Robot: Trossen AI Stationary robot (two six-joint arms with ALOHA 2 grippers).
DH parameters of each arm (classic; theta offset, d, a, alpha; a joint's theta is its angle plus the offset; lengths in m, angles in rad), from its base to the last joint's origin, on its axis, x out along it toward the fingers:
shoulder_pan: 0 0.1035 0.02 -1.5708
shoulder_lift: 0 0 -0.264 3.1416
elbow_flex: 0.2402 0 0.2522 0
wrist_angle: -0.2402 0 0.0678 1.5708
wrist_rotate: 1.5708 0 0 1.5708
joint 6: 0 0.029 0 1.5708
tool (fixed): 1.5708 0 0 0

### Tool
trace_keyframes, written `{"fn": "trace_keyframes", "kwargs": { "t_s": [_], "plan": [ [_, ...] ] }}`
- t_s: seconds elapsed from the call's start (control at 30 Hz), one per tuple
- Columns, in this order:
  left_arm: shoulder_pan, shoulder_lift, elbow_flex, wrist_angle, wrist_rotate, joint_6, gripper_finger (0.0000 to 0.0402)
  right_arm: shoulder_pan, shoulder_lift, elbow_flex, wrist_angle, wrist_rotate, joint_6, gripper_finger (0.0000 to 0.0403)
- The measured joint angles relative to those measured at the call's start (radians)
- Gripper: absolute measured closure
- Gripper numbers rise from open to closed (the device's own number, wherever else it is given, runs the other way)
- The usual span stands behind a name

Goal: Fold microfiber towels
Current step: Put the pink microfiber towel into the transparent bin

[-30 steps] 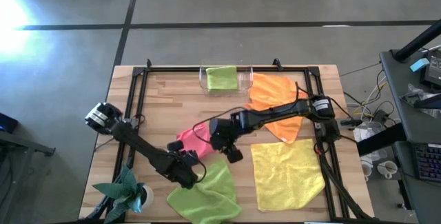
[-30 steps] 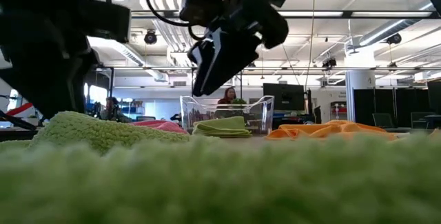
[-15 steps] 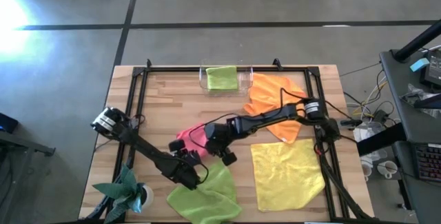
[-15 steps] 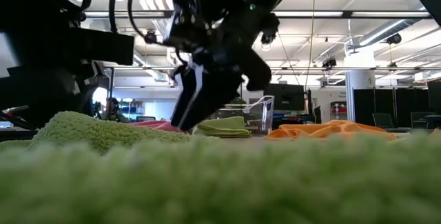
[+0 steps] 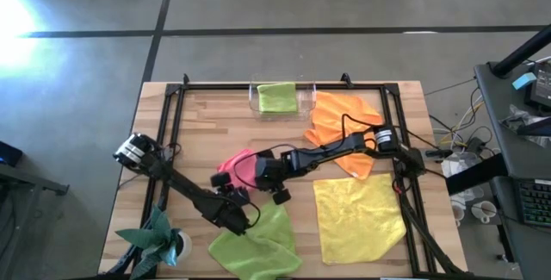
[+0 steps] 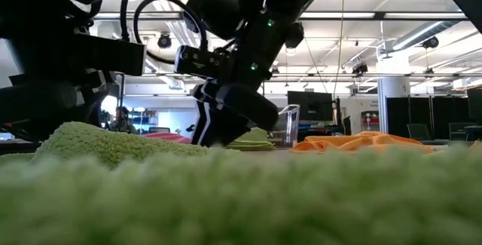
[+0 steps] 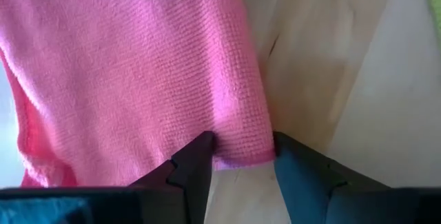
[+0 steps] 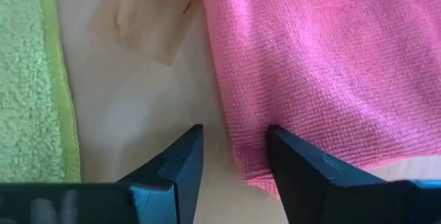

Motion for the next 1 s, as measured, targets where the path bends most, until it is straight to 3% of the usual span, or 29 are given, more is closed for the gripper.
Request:
{"fn": "trace_keyframes", "kwargs": {
  "t_s": [0.2, 0.43, 1.0],
  "plan": [
    [-0.003, -0.049, 0.004, 0.003, -0.008, 0.001, 0.0265, 0.000, 0.025, 0.001, 0.001, -0.002, 0.087, 0.0286],
    [-0.021, -0.098, 0.002, 0.003, -0.088, 0.045, 0.0265, 0.000, 0.034, 0.002, 0.007, -0.010, 0.144, 0.0343],
    [0.026, -0.005, -0.023, 0.098, -0.062, 0.104, 0.0265, 0.000, 0.037, 0.000, 0.010, -0.008, 0.207, 0.0377]
  ]
}}
